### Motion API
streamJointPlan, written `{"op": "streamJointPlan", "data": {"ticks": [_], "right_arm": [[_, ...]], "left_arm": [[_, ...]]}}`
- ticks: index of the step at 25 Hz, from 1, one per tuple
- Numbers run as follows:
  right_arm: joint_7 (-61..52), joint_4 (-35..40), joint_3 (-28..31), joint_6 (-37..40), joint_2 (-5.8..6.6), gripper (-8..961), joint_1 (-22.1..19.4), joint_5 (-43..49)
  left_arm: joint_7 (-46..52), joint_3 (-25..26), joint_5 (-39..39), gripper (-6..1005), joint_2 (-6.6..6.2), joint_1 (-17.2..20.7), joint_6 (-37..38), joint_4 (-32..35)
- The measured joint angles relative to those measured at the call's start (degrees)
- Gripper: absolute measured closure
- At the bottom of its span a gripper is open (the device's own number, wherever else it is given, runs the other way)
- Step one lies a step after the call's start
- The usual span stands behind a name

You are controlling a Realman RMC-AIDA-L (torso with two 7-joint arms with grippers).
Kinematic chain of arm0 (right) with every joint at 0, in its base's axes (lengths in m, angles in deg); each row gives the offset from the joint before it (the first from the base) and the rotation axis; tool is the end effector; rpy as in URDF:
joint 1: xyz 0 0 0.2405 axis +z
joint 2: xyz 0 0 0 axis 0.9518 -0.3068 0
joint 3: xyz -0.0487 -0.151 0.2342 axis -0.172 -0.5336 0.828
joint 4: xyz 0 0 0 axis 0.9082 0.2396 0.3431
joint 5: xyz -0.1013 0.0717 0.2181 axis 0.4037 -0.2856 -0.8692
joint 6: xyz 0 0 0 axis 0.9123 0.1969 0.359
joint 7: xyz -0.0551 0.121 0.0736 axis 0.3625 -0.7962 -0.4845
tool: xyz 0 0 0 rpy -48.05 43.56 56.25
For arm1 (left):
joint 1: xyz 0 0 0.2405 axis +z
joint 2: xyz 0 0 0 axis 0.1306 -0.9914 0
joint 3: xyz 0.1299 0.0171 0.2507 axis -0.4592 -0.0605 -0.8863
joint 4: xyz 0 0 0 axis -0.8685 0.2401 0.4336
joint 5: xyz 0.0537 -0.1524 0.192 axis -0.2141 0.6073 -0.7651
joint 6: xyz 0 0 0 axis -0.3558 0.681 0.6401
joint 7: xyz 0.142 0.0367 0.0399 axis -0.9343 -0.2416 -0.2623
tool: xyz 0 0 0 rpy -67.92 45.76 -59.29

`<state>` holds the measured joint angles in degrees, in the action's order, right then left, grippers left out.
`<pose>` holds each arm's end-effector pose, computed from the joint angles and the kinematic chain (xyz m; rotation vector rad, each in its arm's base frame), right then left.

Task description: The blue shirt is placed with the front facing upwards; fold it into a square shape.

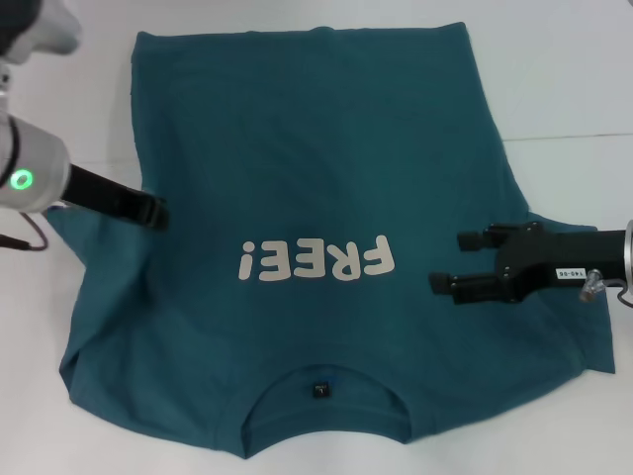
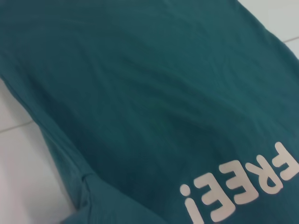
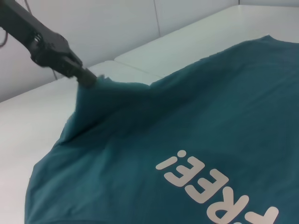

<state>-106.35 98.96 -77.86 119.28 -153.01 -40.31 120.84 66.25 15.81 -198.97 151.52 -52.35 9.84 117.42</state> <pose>0.3032 0.4142 0.0155 -2.6179 0.7228 0.4089 -0.1703 0.4665 0.0385 -2.3059 -1.1348 0.1087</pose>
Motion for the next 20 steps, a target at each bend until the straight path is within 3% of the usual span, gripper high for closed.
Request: {"op": "streamJointPlan", "data": {"ticks": [6,20], "right_arm": [[0.0,0.0,-0.4,0.0,0.03,37,0.0,0.2],[-0.5,-0.1,-0.5,0.0,-0.09,37,0.1,0.8]], "left_arm": [[4.2,-7.4,0.5,970,0.22,1.1,-4.1,-3.8],[4.6,-14.4,8.2,967,0.43,0.7,-10.7,-13.4]]}}
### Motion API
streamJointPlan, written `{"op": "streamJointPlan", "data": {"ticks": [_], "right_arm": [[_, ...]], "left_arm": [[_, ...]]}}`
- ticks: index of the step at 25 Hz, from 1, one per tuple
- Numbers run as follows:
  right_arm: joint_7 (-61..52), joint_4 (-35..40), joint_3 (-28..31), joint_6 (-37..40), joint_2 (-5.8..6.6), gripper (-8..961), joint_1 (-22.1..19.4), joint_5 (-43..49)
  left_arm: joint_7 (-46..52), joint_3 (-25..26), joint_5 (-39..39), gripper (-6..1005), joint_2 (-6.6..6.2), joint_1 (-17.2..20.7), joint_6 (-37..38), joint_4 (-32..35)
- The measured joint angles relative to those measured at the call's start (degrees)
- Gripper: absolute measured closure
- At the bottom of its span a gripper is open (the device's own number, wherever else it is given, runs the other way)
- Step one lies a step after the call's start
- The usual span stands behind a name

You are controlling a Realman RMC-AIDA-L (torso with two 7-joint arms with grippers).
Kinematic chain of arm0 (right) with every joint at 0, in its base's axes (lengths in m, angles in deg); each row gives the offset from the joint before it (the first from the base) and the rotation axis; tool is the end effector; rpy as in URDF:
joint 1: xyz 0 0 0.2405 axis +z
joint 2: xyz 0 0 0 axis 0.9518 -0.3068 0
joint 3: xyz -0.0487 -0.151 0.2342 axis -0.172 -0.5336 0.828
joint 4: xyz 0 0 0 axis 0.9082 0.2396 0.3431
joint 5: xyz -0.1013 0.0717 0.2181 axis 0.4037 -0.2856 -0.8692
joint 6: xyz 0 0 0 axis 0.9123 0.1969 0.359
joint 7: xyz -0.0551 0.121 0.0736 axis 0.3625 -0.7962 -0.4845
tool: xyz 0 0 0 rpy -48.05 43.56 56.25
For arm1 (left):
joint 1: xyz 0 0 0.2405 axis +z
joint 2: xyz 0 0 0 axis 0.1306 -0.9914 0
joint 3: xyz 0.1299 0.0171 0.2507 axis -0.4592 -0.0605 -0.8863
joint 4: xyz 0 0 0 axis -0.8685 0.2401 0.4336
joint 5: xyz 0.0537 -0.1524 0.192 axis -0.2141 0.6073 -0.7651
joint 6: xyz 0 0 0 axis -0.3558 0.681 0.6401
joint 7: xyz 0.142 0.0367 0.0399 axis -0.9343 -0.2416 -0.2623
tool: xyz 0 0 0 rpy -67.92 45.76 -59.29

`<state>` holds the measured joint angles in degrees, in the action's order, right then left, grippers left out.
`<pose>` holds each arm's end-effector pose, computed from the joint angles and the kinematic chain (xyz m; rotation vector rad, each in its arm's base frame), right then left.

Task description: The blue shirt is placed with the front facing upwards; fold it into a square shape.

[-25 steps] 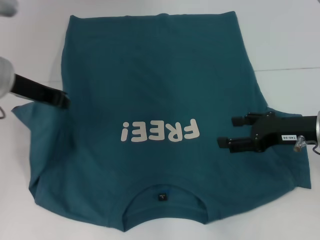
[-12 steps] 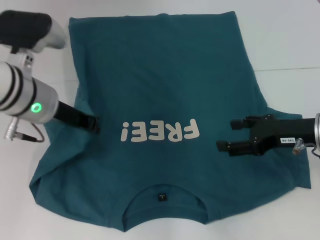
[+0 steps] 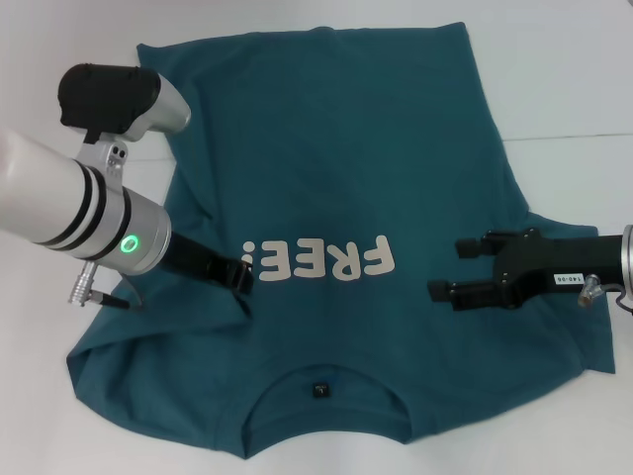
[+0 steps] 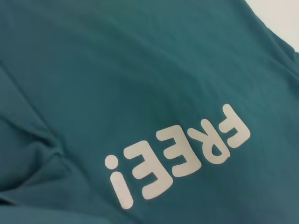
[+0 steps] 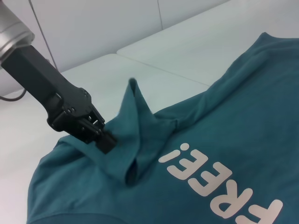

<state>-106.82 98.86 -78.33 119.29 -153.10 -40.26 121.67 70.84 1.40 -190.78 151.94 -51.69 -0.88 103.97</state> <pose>0.3038 0.4130 0.0122 -2.6307 0.7333 0.3888 -0.1701 0.4592 -0.0560 -2.4333 -1.2111 0.1458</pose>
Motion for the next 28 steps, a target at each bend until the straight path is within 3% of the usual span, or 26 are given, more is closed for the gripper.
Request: {"op": "streamJointPlan", "data": {"ticks": [3,10,17,24,28], "right_arm": [[0.0,0.0,0.0,0.0,-0.06,37,0.0,0.3],[-0.1,0.0,0.0,0.0,-0.35,37,0.0,1.1],[-0.1,0.0,0.5,-0.4,-0.35,37,0.0,1.1],[-0.1,0.0,0.5,-0.7,-0.29,37,0.2,1.1],[-0.1,0.0,0.4,-1.0,-0.26,37,0.2,1.1]], "left_arm": [[0.1,-0.1,-0.2,966,-0.06,0.3,-1.1,0.0],[0.9,-0.6,-1.4,724,0.00,5.8,-5.1,8.4],[2.2,-7.5,-1.7,505,0.12,14.2,-20.3,13.9],[2.3,-9.4,-5.1,335,-0.05,14.1,-24.6,10.7],[2.8,-9.2,-6.3,315,-0.04,13.7,-25.8,8.8]]}}
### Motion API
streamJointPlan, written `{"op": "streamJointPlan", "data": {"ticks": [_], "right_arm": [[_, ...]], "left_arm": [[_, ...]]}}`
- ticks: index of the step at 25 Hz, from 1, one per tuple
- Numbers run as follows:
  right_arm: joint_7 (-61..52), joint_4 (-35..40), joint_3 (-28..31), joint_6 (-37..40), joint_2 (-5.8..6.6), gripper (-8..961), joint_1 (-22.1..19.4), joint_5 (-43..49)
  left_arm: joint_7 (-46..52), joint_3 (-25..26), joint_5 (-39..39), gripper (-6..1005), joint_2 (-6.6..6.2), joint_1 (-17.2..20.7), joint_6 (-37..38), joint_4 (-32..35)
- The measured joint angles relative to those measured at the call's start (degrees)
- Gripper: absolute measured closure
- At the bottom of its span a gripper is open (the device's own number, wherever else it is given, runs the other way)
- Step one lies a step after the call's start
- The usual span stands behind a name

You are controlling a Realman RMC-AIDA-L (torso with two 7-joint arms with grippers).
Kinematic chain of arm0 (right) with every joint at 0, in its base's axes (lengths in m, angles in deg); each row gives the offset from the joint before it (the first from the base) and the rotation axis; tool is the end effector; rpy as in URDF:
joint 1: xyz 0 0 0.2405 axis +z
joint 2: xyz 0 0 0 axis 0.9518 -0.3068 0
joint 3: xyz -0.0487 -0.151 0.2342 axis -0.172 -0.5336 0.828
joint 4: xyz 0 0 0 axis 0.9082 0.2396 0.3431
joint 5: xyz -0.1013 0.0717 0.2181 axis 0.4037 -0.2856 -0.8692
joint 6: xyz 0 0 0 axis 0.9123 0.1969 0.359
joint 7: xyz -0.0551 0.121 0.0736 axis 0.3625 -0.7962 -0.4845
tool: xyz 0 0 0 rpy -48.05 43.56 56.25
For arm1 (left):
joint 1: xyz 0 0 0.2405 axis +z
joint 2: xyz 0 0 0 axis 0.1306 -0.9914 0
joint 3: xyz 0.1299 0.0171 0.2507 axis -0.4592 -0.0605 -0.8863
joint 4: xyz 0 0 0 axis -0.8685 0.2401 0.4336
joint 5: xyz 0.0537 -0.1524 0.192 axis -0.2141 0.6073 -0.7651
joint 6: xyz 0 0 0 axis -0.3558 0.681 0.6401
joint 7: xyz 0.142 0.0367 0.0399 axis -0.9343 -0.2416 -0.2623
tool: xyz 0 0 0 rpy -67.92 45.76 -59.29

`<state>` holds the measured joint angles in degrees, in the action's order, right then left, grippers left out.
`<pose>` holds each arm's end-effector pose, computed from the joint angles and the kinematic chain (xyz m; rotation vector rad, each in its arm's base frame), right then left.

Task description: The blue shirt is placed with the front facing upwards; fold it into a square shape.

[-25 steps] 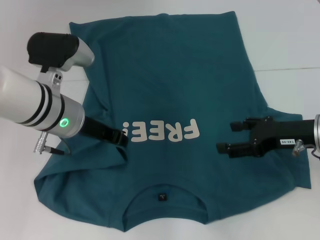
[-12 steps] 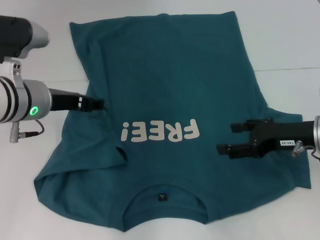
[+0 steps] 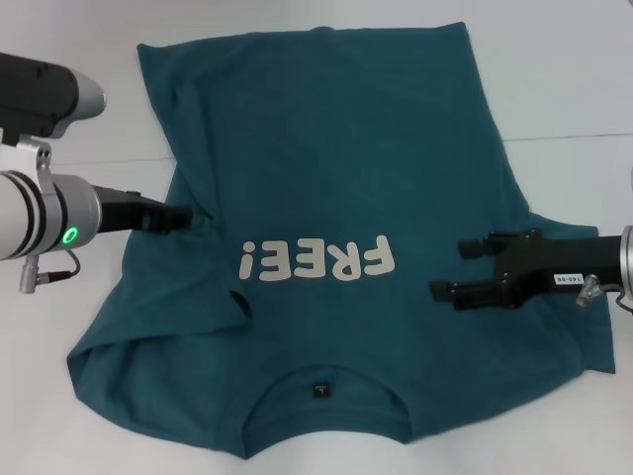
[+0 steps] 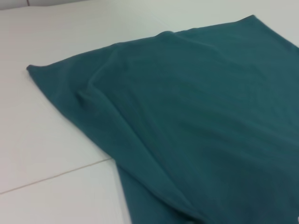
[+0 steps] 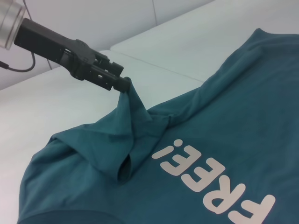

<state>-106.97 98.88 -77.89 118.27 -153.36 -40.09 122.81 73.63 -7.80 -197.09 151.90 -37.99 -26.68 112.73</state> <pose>0.3063 0.4145 0.0112 -2.6166 0.7408 0.3664 -0.2125 0.4726 -0.0241 -2.0959 -0.9432 -0.0361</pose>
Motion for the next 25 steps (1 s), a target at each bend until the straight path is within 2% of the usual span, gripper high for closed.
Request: {"op": "streamJointPlan", "data": {"ticks": [8,16,22,25], "right_arm": [[0.0,0.0,-0.3,-0.2,0.00,38,-0.1,0.0],[-0.7,0.0,-0.3,-0.2,0.16,38,-0.2,0.0],[-0.9,0.0,0.0,-0.3,0.18,38,-0.2,0.0],[-0.9,0.1,-0.1,-0.5,0.21,38,-0.2,0.0]], "left_arm": [[0.2,-0.2,-3.8,306,0.16,-0.6,-1.8,-2.6],[1.6,-0.3,-7.7,306,-0.10,0.0,1.5,-2.0],[1.6,-0.7,-7.0,307,0.19,2.1,7.0,4.8],[0.3,-4.9,-7.2,307,-0.04,1.7,9.1,7.7]]}}
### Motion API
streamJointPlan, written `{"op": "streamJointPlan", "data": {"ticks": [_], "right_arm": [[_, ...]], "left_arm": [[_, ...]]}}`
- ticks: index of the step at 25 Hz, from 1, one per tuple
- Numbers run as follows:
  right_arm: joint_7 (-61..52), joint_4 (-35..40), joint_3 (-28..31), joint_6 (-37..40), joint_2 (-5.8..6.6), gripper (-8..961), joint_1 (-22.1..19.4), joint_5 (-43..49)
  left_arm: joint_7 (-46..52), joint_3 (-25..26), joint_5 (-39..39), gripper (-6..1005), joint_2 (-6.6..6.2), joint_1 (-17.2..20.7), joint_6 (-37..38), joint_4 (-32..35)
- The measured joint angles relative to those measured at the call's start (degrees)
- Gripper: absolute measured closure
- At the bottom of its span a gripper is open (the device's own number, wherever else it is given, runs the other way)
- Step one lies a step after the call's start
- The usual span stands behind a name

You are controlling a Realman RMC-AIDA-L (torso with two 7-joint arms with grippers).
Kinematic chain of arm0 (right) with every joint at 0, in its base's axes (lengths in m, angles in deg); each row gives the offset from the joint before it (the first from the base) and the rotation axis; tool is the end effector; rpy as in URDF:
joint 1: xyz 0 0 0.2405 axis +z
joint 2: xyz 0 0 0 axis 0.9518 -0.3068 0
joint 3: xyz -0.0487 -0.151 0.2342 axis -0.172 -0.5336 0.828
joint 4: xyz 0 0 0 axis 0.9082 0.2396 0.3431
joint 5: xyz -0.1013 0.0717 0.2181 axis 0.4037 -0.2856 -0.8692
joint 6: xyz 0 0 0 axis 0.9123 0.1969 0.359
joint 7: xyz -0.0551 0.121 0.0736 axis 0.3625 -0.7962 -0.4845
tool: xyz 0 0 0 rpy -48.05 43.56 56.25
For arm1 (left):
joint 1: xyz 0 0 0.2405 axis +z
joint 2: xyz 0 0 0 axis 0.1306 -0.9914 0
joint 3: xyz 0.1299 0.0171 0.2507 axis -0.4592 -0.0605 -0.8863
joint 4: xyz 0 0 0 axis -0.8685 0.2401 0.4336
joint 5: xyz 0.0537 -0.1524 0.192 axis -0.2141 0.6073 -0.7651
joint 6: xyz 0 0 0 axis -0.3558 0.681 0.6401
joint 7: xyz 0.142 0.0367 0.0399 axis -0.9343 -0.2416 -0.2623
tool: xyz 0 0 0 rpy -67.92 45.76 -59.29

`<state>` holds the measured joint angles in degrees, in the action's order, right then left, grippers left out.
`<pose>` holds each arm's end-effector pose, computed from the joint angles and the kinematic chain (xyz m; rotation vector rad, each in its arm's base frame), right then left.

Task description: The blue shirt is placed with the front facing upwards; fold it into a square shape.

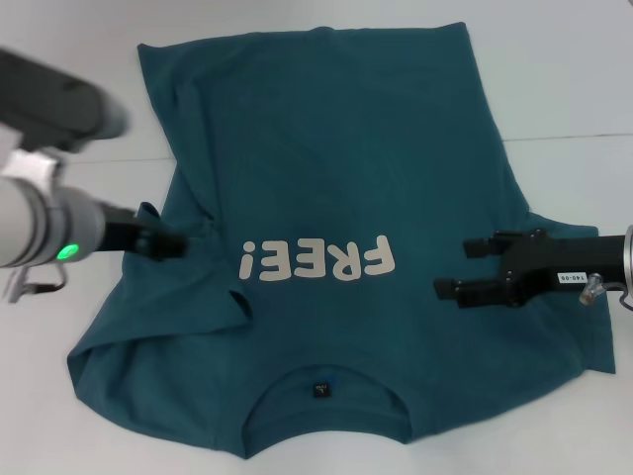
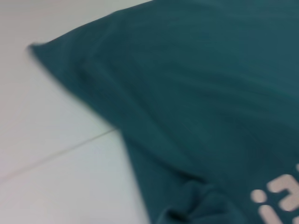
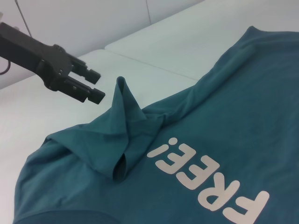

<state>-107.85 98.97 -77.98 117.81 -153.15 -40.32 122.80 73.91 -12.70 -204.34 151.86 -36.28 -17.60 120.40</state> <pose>0.3089 0.4149 0.0135 -2.6016 0.7618 0.3618 -0.1980 0.4534 -0.0219 -2.1602 -0.8192 0.1613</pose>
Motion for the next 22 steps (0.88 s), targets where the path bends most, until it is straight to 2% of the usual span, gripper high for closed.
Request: {"op": "streamJointPlan", "data": {"ticks": [1,2,5,9,10,12,13,14,15,19,22], "right_arm": [[0.0,0.0,0.0,0.0,0.04,38,0.0,0.0],[0.0,0.0,-0.1,0.0,0.14,38,0.0,0.0],[0.0,0.0,-0.2,-0.1,0.29,38,0.1,0.0],[0.0,0.0,-0.3,-0.2,0.38,38,0.1,0.0],[0.0,0.0,-0.3,-0.2,0.39,38,0.0,0.0],[0.0,-0.1,-0.3,-0.2,0.41,38,0.0,0.0],[0.0,-0.1,-0.4,-0.3,0.41,38,0.0,0.0],[0.0,-0.1,-0.4,-0.3,0.40,38,0.0,0.0],[-0.1,-0.1,-0.4,-0.4,0.36,38,0.0,0.0],[-0.3,-0.1,-0.4,-0.5,0.10,38,0.0,0.1],[-0.4,-0.1,-0.4,-0.5,-0.04,38,0.0,0.1]], "left_arm": [[0.0,0.0,0.0,307,0.00,0.0,0.0,0.0],[-5.5,-3.8,-0.6,307,-0.25,-0.9,0.9,1.9],[-13.0,-5.5,-0.6,308,-0.19,-3.3,2.4,2.7],[-22.0,-6.2,-0.7,308,-0.32,-8.0,6.2,2.1],[-22.0,-6.2,-0.7,307,-0.32,-8.0,6.2,2.1],[-28.6,-5.6,-0.8,304,-0.51,-11.0,9.8,1.2],[-28.6,-5.6,-0.8,303,-0.51,-11.0,9.8,1.2],[-31.6,-5.6,-0.8,301,-0.75,-12.8,12.2,0.4],[-34.4,-6.4,-0.9,300,-1.75,-16.4,16.6,-2.1],[-34.6,-9.0,-0.9,302,-3.93,-21.0,18.5,-7.3],[-33.8,-10.6,-0.9,304,-4.89,-23.3,17.0,-11.9]]}}
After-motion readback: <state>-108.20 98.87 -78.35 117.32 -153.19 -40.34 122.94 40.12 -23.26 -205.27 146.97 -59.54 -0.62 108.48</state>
